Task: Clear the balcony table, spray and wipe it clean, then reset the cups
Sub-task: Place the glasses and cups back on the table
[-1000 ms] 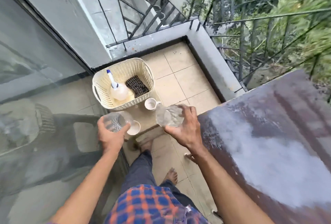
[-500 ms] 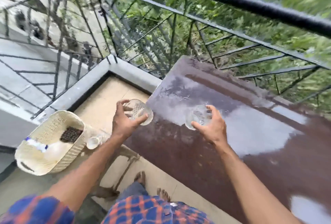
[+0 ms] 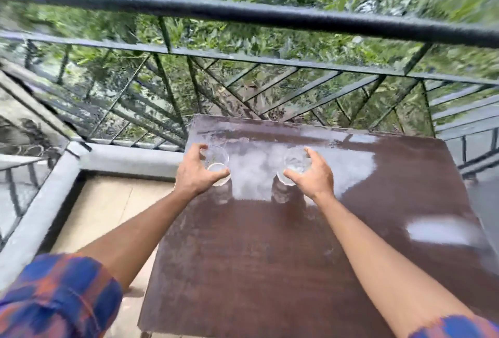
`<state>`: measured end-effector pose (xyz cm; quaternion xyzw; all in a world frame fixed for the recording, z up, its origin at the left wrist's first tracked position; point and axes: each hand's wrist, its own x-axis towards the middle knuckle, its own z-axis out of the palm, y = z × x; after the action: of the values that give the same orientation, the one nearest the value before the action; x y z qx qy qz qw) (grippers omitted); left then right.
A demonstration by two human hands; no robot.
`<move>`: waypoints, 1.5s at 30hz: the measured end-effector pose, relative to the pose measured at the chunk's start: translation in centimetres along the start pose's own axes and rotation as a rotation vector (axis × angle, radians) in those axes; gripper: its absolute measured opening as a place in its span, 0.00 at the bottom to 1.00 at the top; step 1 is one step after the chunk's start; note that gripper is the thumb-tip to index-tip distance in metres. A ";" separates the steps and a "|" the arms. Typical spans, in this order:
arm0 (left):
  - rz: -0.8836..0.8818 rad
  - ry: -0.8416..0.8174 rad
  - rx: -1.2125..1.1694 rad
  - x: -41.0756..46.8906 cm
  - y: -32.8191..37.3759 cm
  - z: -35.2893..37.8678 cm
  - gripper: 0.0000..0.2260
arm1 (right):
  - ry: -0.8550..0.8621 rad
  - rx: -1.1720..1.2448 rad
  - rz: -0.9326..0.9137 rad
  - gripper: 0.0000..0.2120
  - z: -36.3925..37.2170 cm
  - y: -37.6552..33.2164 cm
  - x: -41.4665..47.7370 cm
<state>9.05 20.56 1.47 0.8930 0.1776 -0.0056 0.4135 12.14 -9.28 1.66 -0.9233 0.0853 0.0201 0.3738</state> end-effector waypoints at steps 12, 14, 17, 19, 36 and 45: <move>0.078 -0.097 0.001 13.4 0.9 1.6 0.39 | -0.008 -0.115 0.036 0.44 6.6 -5.2 8.9; 0.103 -0.107 0.003 13.9 0.8 2.0 0.40 | -0.017 -0.136 0.042 0.44 7.2 -5.3 9.3; 0.100 -0.130 -0.005 14.4 0.7 2.7 0.39 | -0.031 -0.168 0.048 0.45 8.0 -5.3 9.7; 0.089 -0.147 -0.017 14.4 0.6 3.0 0.40 | -0.031 -0.163 0.056 0.45 8.2 -5.2 9.6; -0.144 0.004 -0.242 1.9 -5.3 -0.3 0.29 | -0.129 0.231 0.290 0.13 9.2 1.2 -2.7; -0.682 0.379 -0.359 -23.7 -17.5 -3.1 0.10 | -0.650 0.044 -0.079 0.05 12.7 -1.5 -17.8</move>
<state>-19.20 25.85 -5.71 0.6821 0.5337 0.0533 0.4970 -4.83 3.09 -4.65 -0.8630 -0.0741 0.2974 0.4017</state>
